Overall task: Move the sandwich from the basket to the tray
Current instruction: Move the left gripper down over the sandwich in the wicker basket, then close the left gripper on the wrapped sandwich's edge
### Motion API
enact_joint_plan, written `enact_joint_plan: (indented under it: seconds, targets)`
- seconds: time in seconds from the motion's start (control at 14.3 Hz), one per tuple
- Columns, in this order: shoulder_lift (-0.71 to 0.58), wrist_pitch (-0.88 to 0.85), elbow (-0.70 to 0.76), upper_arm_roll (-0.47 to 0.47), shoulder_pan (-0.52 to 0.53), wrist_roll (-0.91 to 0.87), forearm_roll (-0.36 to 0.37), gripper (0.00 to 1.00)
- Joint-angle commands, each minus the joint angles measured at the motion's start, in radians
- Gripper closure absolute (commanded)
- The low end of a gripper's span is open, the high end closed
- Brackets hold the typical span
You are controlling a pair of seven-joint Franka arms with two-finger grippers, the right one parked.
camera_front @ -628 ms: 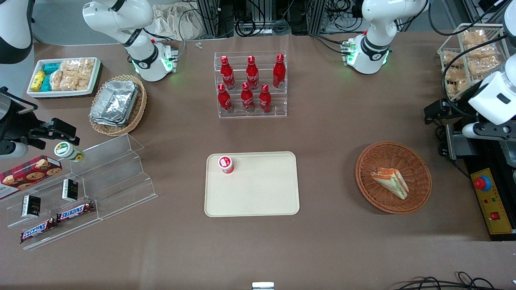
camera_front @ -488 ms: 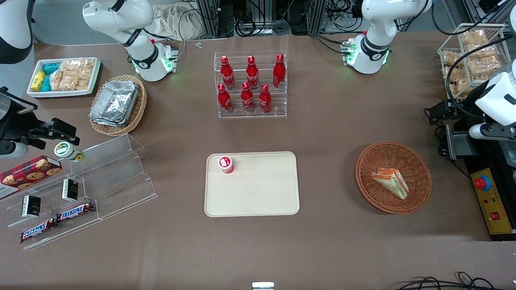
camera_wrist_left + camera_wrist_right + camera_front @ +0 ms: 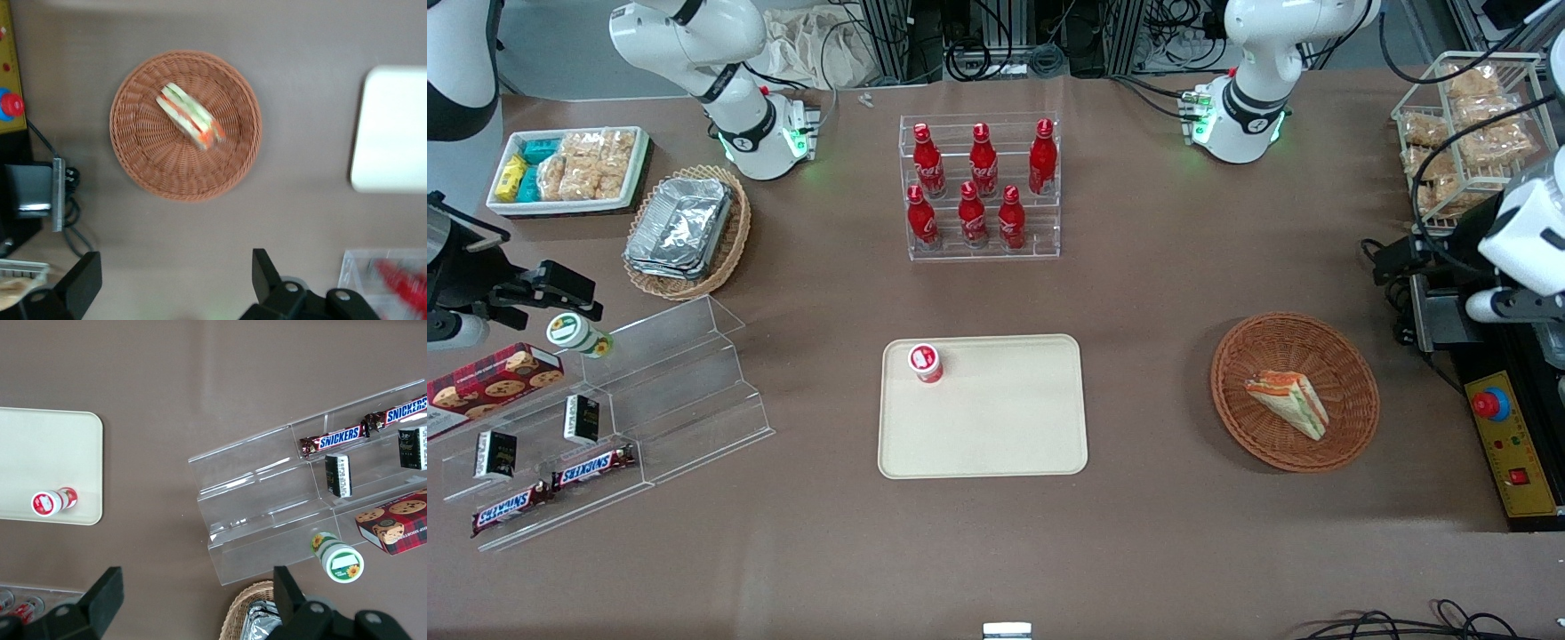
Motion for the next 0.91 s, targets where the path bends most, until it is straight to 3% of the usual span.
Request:
enact_joint_plan:
  seconds: [0.0, 0.21, 0.63, 0.84]
  targets:
    - [-0.081, 0.262, -0.257, 0.005, -0.010, -0.106, -0.008, 0.00]
    - [-0.050, 0.422, -0.365, 0.005, -0.003, -0.199, -0.008, 0.00]
    - [0.103, 0.661, -0.424, 0.005, -0.003, -0.592, -0.002, 0.00]
    - [0.177, 0.738, -0.427, 0.004, -0.004, -0.641, 0.010, 0.00]
